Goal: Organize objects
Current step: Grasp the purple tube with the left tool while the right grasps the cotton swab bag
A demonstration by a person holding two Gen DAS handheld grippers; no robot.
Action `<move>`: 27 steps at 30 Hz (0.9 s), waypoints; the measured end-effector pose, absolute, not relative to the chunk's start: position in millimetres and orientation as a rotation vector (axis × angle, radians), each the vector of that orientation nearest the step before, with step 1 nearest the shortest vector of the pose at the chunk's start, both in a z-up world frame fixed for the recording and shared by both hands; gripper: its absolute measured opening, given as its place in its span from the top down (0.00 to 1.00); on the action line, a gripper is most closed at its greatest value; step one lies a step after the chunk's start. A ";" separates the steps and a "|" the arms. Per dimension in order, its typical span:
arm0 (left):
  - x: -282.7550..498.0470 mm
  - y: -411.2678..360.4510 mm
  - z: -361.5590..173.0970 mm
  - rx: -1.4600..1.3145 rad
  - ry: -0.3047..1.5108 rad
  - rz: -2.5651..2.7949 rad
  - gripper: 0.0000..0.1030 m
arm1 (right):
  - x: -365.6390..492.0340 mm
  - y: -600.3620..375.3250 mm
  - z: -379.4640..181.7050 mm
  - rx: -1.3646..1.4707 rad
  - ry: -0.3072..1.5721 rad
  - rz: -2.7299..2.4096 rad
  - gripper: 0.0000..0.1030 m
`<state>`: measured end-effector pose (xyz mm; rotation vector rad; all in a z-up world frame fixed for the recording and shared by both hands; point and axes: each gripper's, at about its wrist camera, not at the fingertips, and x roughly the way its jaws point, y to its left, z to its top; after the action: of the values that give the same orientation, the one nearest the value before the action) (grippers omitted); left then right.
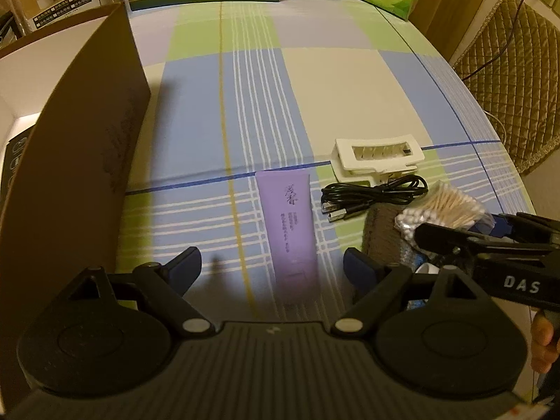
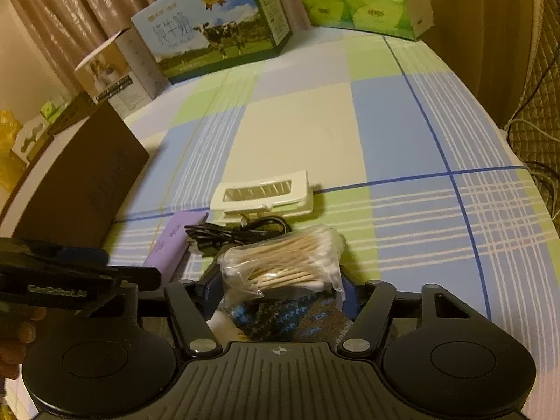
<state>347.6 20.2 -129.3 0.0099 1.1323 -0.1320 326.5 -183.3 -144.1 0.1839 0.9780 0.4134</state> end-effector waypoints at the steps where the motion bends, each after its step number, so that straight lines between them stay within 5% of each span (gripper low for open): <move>1: 349.0 19.7 -130.4 0.007 1.133 -0.138 0.22 | 326.5 -185.5 -143.2 0.192 0.977 0.409 0.40; 22: 367.7 8.0 -152.3 0.061 1.124 -0.168 0.72 | 308.6 -218.1 -122.8 0.216 0.935 0.328 0.40; 27: 358.8 7.6 -152.4 0.061 1.132 -0.147 0.73 | 298.7 -216.6 -119.2 0.206 0.931 0.340 0.40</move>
<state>358.8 7.6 -152.4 0.0614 1.1321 -0.1472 298.7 -216.6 -119.2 0.2059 0.9306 0.3399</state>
